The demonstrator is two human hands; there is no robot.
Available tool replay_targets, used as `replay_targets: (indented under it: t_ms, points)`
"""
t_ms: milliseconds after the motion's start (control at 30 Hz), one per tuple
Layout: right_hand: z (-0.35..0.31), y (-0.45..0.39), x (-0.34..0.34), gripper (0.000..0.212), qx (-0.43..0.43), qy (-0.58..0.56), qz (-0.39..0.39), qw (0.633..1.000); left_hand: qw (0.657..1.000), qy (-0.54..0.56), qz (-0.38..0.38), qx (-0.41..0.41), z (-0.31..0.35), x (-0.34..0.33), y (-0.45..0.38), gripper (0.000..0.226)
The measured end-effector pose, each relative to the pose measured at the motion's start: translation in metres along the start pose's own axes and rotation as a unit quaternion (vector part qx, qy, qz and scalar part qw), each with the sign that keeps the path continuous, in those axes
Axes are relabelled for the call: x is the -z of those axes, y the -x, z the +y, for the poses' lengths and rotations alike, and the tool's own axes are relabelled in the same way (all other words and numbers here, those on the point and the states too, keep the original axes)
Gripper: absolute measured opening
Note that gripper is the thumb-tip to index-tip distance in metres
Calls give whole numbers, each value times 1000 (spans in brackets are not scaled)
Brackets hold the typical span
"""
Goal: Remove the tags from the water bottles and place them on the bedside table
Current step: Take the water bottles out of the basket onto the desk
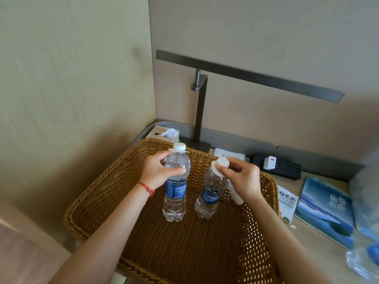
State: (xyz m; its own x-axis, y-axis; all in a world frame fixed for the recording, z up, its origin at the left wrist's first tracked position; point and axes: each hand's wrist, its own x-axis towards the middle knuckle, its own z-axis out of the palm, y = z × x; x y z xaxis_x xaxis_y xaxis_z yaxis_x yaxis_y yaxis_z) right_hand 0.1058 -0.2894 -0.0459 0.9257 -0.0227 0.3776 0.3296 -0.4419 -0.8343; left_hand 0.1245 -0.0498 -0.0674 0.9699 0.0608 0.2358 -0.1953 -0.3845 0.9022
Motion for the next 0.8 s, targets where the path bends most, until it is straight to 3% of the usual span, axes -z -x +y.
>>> replay_targets:
  t_ms: [300,467,800]
  points:
    - [-32,-8,26,30,9,31,70,997,998,-6,-17,-62,47,5,-18,48]
    - [-61,-7,49,29,22,63,125,990,991,20,-65,-112,77,3,-27,38]
    - [-111,6,123,24,-15,79,253,964,965,75,-142,-209,145,-25,-37,49]
